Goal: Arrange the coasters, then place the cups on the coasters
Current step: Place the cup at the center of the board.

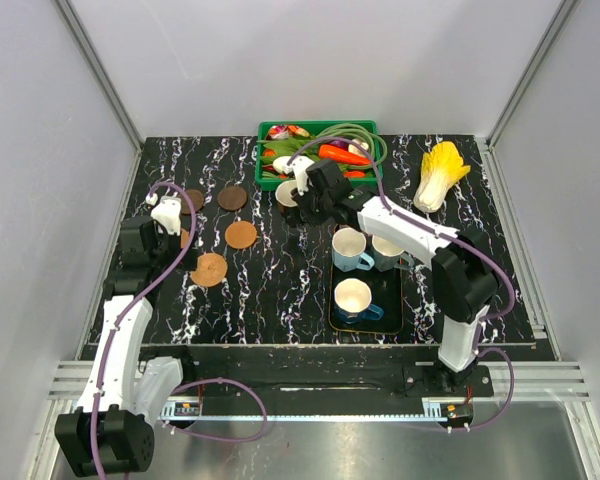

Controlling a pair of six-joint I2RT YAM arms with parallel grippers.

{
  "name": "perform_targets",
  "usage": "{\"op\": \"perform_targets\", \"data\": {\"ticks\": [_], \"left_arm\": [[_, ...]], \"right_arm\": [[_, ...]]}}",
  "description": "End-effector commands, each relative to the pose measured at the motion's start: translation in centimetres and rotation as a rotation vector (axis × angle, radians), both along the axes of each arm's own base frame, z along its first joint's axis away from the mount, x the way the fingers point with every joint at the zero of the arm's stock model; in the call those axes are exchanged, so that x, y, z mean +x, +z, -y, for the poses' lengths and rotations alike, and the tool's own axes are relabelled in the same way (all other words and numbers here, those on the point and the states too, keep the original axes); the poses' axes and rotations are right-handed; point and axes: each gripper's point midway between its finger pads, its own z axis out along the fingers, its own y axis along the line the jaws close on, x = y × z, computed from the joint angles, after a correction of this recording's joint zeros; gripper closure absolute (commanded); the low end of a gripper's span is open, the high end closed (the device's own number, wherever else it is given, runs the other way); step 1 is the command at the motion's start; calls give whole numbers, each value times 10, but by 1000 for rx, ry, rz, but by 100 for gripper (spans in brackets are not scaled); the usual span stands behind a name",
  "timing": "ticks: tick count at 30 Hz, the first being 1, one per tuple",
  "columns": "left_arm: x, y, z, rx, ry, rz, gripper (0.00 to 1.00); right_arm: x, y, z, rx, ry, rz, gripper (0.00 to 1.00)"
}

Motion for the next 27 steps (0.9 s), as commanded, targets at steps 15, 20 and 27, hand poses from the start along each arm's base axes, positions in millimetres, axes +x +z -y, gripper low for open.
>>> {"op": "perform_targets", "data": {"ticks": [15, 20, 27], "left_arm": [[6, 9, 1, -10, -4, 55, 1], [5, 9, 0, -10, -4, 56, 1], [5, 10, 0, -11, -4, 62, 1]], "right_arm": [[43, -11, -8, 21, -159, 122, 100], [41, -24, -6, 14, -171, 95, 100], [33, -40, -9, 8, -158, 32, 80]]}}
